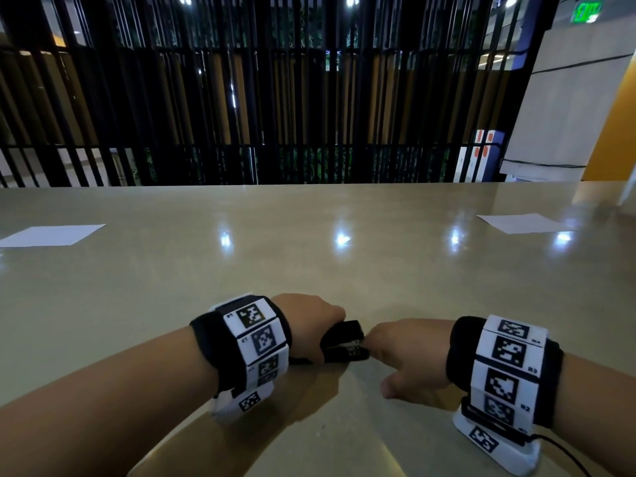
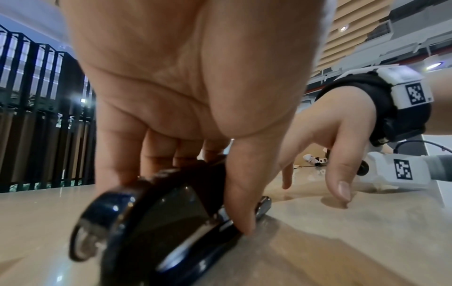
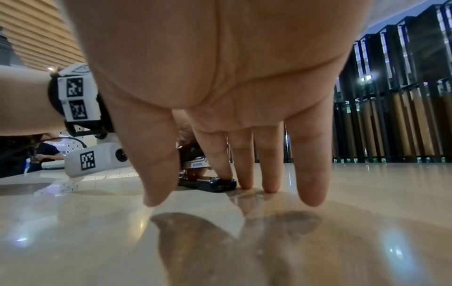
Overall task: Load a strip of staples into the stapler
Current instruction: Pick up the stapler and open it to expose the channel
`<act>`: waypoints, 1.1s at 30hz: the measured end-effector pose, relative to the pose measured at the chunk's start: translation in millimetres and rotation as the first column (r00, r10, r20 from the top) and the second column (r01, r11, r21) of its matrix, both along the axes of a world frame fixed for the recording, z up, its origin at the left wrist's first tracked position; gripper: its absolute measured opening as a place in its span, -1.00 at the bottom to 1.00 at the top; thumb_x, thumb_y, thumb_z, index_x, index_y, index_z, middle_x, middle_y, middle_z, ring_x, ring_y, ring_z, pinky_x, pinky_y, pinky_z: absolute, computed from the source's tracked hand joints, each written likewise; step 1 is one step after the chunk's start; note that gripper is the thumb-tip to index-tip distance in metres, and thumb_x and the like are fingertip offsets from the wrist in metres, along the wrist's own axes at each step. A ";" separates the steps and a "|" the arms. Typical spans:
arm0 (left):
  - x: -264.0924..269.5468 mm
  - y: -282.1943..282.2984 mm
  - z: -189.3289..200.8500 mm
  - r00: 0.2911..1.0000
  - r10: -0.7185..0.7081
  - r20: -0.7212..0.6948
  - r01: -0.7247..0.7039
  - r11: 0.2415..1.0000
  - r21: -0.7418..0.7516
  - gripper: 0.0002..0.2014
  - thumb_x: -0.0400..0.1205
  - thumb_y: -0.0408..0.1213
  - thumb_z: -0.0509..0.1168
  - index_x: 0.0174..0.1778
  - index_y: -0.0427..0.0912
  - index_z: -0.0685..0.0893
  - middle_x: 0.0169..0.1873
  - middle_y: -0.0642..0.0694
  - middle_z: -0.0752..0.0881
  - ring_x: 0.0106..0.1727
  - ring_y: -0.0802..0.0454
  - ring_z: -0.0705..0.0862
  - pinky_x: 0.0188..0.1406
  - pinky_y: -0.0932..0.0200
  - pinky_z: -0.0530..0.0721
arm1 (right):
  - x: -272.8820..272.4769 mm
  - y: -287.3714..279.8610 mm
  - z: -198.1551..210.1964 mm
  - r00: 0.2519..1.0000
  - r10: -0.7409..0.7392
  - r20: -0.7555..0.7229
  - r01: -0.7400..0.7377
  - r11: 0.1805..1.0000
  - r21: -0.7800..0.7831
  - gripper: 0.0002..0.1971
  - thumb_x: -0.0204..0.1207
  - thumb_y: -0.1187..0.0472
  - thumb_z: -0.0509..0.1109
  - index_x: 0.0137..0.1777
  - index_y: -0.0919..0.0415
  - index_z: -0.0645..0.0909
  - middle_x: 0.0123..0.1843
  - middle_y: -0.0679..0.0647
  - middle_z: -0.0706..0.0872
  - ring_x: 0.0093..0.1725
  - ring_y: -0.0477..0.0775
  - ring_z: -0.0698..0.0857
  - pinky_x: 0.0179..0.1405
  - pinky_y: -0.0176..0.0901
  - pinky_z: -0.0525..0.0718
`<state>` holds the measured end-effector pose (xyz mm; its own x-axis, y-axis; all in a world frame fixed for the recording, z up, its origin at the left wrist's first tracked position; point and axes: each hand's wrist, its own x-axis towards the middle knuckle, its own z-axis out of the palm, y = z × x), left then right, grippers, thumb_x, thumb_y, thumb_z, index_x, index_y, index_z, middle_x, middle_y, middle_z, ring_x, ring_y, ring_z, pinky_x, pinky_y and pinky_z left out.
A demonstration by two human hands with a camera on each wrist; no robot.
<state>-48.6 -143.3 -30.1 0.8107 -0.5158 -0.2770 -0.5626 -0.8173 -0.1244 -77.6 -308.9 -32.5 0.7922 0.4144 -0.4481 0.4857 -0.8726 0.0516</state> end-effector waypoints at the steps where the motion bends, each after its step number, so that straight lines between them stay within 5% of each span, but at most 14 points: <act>1: 0.7 -0.5 0.1 1.000 0.005 -0.004 -0.005 1.000 -0.018 -0.59 0.55 -0.10 0.38 0.28 -0.10 0.49 0.07 -0.14 0.69 0.07 -0.14 0.67 -0.16 0.09 0.49 | 0.2 0.0 -0.9 1.000 0.009 0.006 -0.009 1.000 -0.020 -0.45 0.53 -0.12 0.35 0.46 0.10 0.45 0.36 0.12 0.58 0.26 0.21 0.63 0.27 0.15 0.63; 9: 3.5 -0.2 -2.3 1.000 -0.011 -0.004 0.010 0.991 -0.136 -0.65 0.58 -0.05 0.33 0.25 -0.09 0.55 0.05 -0.10 0.70 -0.04 -0.04 0.59 -0.08 0.09 0.54 | -0.9 -0.9 -5.8 0.997 0.063 0.052 -0.060 0.996 -0.063 -0.42 0.57 -0.11 0.29 0.55 0.09 0.36 0.49 0.08 0.46 0.33 0.17 0.58 0.25 0.01 0.61; 13: 2.8 12.5 2.8 1.000 0.028 -0.013 -0.031 0.947 -0.321 -0.67 0.60 -0.05 0.32 0.22 -0.11 0.54 0.07 -0.10 0.68 -0.03 -0.01 0.58 -0.08 0.14 0.52 | -0.1 -3.6 -5.7 0.996 0.072 0.057 -0.068 0.995 -0.067 -0.41 0.58 -0.10 0.28 0.56 0.11 0.36 0.50 0.07 0.45 0.31 0.15 0.59 0.21 -0.03 0.60; 20: 1.9 42.4 0.4 0.986 0.103 -0.128 -0.161 0.759 -0.631 -0.78 0.54 -0.09 0.41 -0.11 0.18 0.45 0.09 -0.02 0.69 0.10 -0.01 0.72 0.13 0.04 0.71 | 0.7 -8.0 -0.1 0.993 0.110 0.033 -0.107 0.990 -0.093 -0.31 0.62 -0.09 0.24 0.69 0.05 0.11 0.68 -0.04 0.22 0.51 0.09 0.44 0.39 -0.08 0.48; 26: 1.7 63.2 0.2 0.943 0.125 -0.308 -0.328 0.502 -0.800 -0.76 0.51 -0.34 0.47 0.02 -0.21 0.58 0.03 -0.13 0.80 0.12 -0.02 0.79 0.24 -0.11 0.72 | -3.0 -12.4 1.8 0.991 0.132 0.018 -0.128 0.981 -0.143 -0.29 0.63 -0.08 0.22 0.70 0.00 0.03 0.68 -0.04 0.20 0.49 0.12 0.46 0.37 -0.03 0.52; 30: 0.0 74.4 8.1 0.933 0.138 -0.333 -0.356 0.500 -0.789 -0.79 0.47 -0.34 0.50 -0.07 -0.14 0.62 -0.02 -0.10 0.85 0.09 0.02 0.82 0.15 -0.17 0.75 | -2.8 -12.3 1.0 0.990 0.141 0.023 -0.135 0.976 -0.169 -0.31 0.61 -0.05 0.22 0.69 0.00 0.07 0.64 -0.02 0.27 0.42 0.15 0.52 0.31 0.01 0.60; 33: -2.4 82.2 12.5 0.936 0.190 -0.296 -0.352 0.539 -0.765 -0.80 0.45 -0.29 0.52 -0.08 -0.12 0.66 -0.06 -0.03 0.83 0.00 0.06 0.82 -0.03 0.01 0.80 | -2.2 -12.3 0.2 0.991 0.132 0.022 -0.126 0.974 -0.187 -0.37 0.58 -0.01 0.22 0.65 0.00 0.17 0.57 0.01 0.38 0.36 0.17 0.57 0.28 0.06 0.63</act>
<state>-51.0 -61.2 -17.6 0.9362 -0.3515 -0.0036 -0.2411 -0.6496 0.7210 -79.8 -321.1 -32.3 0.7538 0.4267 -0.4997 0.5884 -0.7768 0.2243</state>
